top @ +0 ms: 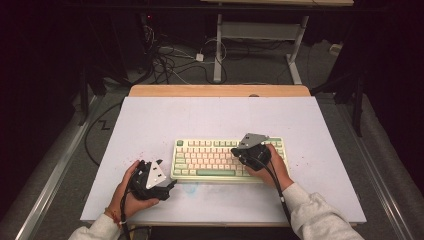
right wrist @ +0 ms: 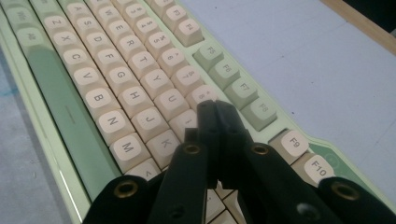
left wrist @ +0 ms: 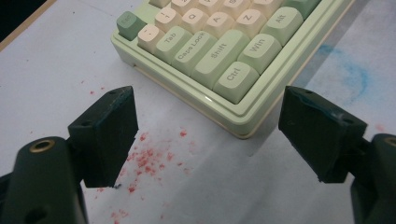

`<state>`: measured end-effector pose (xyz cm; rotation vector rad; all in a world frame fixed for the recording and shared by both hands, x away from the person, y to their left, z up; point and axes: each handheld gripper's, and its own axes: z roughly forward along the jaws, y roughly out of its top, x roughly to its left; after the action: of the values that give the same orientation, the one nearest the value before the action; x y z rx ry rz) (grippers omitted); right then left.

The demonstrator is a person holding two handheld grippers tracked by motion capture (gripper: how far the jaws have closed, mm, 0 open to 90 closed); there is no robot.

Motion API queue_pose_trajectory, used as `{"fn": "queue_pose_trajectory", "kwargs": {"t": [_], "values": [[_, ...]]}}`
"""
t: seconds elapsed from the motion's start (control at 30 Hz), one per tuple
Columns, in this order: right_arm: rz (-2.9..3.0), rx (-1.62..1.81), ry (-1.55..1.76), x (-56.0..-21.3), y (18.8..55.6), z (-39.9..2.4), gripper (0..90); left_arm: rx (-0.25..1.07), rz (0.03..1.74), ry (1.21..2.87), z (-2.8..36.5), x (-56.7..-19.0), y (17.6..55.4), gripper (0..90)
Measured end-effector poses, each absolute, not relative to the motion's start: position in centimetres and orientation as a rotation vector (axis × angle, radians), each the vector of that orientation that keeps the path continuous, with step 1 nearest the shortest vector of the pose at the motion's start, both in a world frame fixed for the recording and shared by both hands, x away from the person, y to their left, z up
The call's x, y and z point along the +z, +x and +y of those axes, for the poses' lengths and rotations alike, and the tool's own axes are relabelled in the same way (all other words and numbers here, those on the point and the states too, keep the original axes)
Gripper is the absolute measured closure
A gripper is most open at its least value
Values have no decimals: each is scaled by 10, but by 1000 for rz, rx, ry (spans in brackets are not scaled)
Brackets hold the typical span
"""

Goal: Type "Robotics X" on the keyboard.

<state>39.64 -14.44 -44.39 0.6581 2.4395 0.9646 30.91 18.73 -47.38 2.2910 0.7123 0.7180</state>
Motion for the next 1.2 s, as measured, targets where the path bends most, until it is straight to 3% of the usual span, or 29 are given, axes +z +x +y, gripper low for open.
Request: {"fn": "queue_pose_trajectory", "kwargs": {"t": [0.13,0.3,0.6,0.87,1.2], "values": [[2409,1009,651,-437,393,-149,900,715,715,2292,187,-474,309,185],[2359,1066,652,-429,387,-156,837,714,710,2302,185,-475,309,185],[2283,1151,644,-418,375,-172,541,702,722,2291,186,-474,309,192],[2216,1159,651,-415,362,-189,365,704,724,2292,186,-474,309,199],[2133,1136,691,-414,348,-211,287,684,729,2253,187,-470,308,201]]}}
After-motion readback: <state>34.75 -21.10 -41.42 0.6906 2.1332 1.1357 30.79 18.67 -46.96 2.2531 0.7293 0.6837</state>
